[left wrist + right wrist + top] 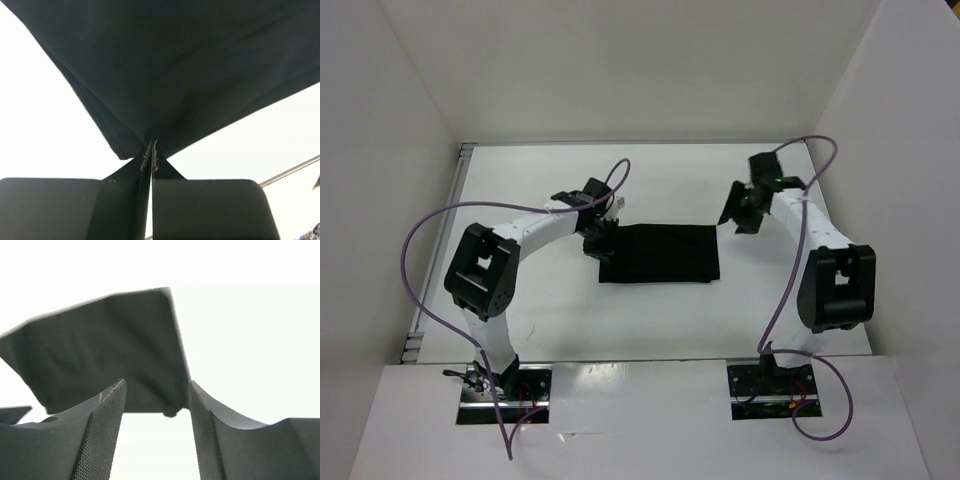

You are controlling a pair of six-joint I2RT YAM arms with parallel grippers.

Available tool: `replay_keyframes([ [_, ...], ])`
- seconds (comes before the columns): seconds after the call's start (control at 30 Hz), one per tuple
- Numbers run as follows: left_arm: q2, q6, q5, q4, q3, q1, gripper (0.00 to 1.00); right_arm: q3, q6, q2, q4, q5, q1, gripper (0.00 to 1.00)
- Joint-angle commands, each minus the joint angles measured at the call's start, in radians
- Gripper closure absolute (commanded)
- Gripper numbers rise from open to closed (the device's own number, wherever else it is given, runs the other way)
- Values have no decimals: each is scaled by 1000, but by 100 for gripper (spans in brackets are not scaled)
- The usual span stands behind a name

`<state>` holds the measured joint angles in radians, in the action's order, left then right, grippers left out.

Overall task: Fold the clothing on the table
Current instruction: Fold the skirt

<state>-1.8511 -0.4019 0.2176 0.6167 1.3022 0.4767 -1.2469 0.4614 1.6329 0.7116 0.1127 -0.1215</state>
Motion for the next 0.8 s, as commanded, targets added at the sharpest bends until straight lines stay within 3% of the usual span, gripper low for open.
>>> replay_keyframes([
  [0.0, 93, 41, -24, 61, 95, -20, 96, -32, -68, -10, 26, 48, 126, 41],
  [0.23, 102, 63, -24, 100, 195, -29, 94, 24, -115, 88, -53, 177, 191, 41],
  [0.77, 73, 44, 22, 69, 166, -29, 94, 93, -156, 263, -150, 413, 210, 41],
])
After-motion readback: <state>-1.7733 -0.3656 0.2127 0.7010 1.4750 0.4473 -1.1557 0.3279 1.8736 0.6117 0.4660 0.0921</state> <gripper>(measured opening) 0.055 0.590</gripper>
